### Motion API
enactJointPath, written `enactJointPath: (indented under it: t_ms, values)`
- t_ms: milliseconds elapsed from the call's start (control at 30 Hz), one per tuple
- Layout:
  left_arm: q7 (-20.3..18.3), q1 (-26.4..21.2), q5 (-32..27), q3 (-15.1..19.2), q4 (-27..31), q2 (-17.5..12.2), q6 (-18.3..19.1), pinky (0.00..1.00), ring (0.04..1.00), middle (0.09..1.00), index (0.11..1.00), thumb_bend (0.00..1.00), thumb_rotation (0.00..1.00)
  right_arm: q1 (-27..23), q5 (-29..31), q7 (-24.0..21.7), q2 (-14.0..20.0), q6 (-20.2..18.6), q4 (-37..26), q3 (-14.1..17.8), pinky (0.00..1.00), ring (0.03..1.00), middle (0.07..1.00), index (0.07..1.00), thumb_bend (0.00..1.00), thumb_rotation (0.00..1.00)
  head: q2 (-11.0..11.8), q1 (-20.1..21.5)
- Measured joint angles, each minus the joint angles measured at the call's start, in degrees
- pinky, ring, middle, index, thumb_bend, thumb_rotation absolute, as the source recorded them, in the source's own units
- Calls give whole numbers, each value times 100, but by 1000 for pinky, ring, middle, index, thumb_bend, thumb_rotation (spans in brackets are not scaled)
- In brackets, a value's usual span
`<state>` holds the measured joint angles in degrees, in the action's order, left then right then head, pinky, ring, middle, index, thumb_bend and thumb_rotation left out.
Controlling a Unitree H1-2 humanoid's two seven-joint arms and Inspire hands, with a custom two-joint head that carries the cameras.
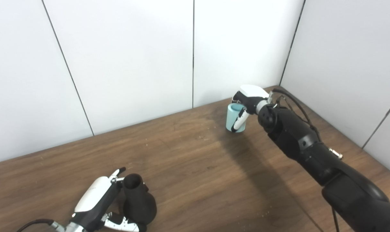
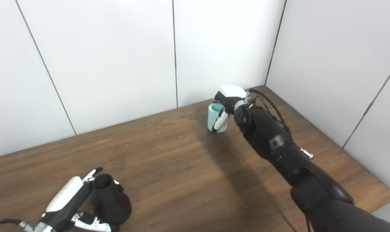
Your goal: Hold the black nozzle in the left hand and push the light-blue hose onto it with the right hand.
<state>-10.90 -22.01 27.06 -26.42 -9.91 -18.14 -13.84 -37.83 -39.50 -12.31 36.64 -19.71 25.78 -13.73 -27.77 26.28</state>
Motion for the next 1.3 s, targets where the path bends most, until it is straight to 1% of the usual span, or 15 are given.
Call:
enactJointPath:
  t_ms: [300, 467, 533, 633, 667, 733, 767, 833, 933, 1067, 1167, 1200, 1233, 1267, 1300]
  values:
    - [-32, -1, -5, 13, 3, 1, 0, 1000, 608, 470, 487, 527, 0, 26, 63, 96, -3, -2, -33, 89, 398, 452, 484, 490, 520, 0, -18, -17]
    - [-32, -2, -5, 12, 2, 5, 0, 1000, 609, 470, 487, 527, 0, 36, 63, 49, 1, -29, -228, 88, 399, 445, 485, 489, 520, 0, -53, -149]
    - [-32, -4, -5, 11, 2, 6, 0, 1000, 609, 470, 487, 527, 0, 53, 59, -28, 2, -77, -428, 83, 405, 448, 486, 485, 520, 0, -53, -184]
    - [-32, -13, 13, 6, 0, 8, 5, 1000, 609, 470, 487, 527, 0, 91, 54, -359, 7, -185, -1077, 28, 415, 453, 484, 483, 520, 0, -35, -342]
    - [-32, -22, 29, -4, 0, 14, 16, 1000, 609, 470, 488, 527, 0, 89, 64, -466, 7, -165, -1313, 10, 415, 453, 484, 482, 520, 0, -35, -343]
    - [-32, -31, 58, -15, 0, 32, 34, 1000, 609, 469, 488, 527, 0, 52, 93, -590, 6, -61, -1550, -31, 417, 454, 484, 482, 520, 0, 9, -413]
    - [-32, -37, 80, -25, 1, 44, 42, 1000, 609, 467, 489, 527, 0, 35, 121, -643, 6, -5, -1638, -46, 420, 454, 483, 481, 520, 0, 87, -491]
    - [-32, -47, 118, -35, 2, 69, 57, 1000, 609, 463, 491, 527, 0, 9, 174, -828, 1, 33, -1880, -89, 414, 452, 486, 479, 520, 0, 97, -518]
    - [-32, -69, 168, -59, 31, 96, 167, 1000, 608, 460, 492, 527, 0, -68, 228, -1046, -70, 127, -2339, -130, 403, 447, 491, 478, 520, 0, 70, -703]
    - [-33, -83, 216, -102, 78, 123, 267, 1000, 607, 459, 493, 527, 0, -147, 292, -1154, -237, 189, -2677, -124, 367, 418, 490, 505, 518, 0, -17, -1080]
    - [-46, -82, 239, -123, 138, 148, 385, 1000, 607, 459, 493, 527, 0, -150, 397, -1263, -400, 217, -2917, -125, 362, 415, 493, 507, 518, 0, -18, -1125]
    - [-47, -81, 244, -130, 157, 164, 430, 1000, 606, 459, 493, 526, 0, -151, 422, -1289, -440, 219, -2953, -125, 360, 414, 493, 507, 518, 0, -44, -1229]
    - [-47, -75, 251, -130, 167, 187, 455, 1000, 605, 460, 493, 527, 0, -150, 440, -1316, -473, 219, -3004, -123, 358, 414, 494, 507, 518, 0, -131, -1552]
    - [-46, -69, 267, -130, 178, 200, 475, 1000, 604, 460, 492, 527, 0, -149, 473, -1357, -508, 216, -3099, -116, 358, 415, 494, 506, 518, 0, -115, -1625]
    - [-45, -68, 289, -130, 185, 210, 489, 1000, 602, 457, 493, 526, 0, -151, 521, -1406, -542, 217, -3204, -110, 357, 419, 491, 501, 519, 0, -175, -1765]
